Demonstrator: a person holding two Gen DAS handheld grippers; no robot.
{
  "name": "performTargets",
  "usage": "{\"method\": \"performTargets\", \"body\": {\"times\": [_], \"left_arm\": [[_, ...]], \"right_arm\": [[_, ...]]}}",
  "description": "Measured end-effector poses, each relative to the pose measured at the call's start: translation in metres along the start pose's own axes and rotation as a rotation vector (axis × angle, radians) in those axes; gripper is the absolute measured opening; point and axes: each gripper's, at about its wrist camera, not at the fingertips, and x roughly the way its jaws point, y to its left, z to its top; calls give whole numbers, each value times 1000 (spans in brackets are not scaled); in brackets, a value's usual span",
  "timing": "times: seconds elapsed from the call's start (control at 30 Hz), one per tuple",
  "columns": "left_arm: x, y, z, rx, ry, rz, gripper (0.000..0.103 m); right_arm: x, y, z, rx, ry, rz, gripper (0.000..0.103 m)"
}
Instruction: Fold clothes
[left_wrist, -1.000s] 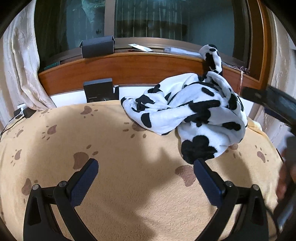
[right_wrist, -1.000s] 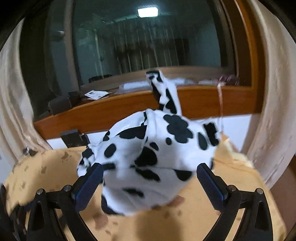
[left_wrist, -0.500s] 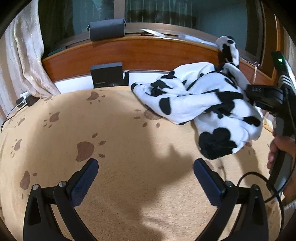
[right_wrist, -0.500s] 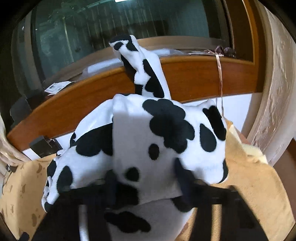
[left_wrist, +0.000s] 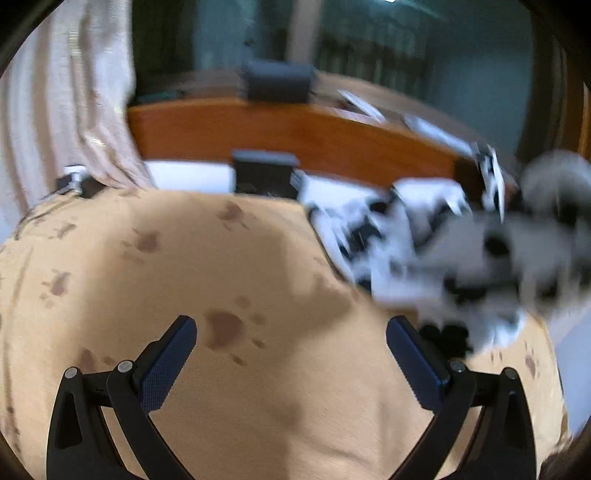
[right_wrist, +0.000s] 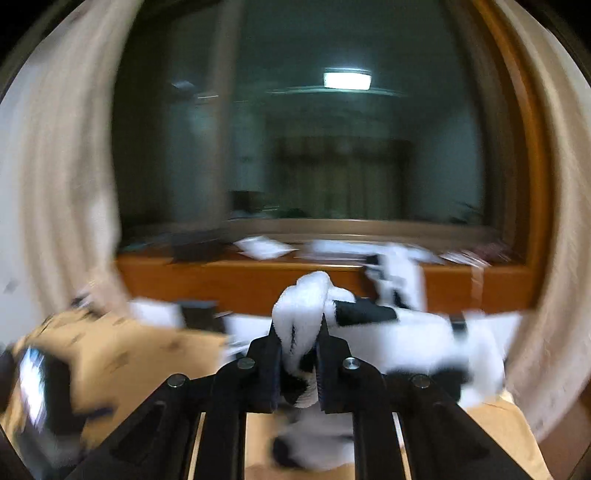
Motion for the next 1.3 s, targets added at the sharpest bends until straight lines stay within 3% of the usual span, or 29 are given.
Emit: {"method": "performTargets", "body": {"times": [0.13, 0.23, 0.37, 0.4, 0.47, 0.5, 0.53, 0.73, 0.87, 1.03, 1.13, 1.3], "left_arm": [[-16, 37, 17, -61, -71, 30, 103], [-24, 53, 26, -83, -104, 40, 103], [-23, 45, 23, -47, -85, 8, 103], [-21, 40, 21, -33, -71, -6, 103], [-16, 29, 15, -1, -42, -40, 103], [-14, 23, 12, 17, -28, -56, 103], [-13, 18, 9, 32, -19, -67, 103], [-5, -11, -9, 118, 24, -90, 103], [-3, -21, -16, 141, 42, -111, 103], [-4, -28, -20, 155, 48, -122, 103], [-2, -29, -22, 157, 58, -124, 103], [4, -27, -23, 153, 70, -113, 103]], "right_arm": [[-15, 50, -38, -103, 69, 112, 15], [-16, 66, -72, -133, 149, 128, 16], [-11, 72, -108, -173, 261, 137, 18], [-12, 74, -113, -185, 284, 141, 25], [-13, 71, -123, -184, 330, 162, 58], [-18, 66, -124, -165, 322, 163, 81], [-24, 60, -125, -146, 312, 163, 84], [-60, 11, -110, 6, 204, 16, 84], [-65, -69, -109, 229, 227, -155, 84], [-50, -187, -117, 565, 284, -259, 84], [-26, -216, -123, 629, 339, -260, 84], [9, -221, -127, 598, 403, -212, 84]]}}
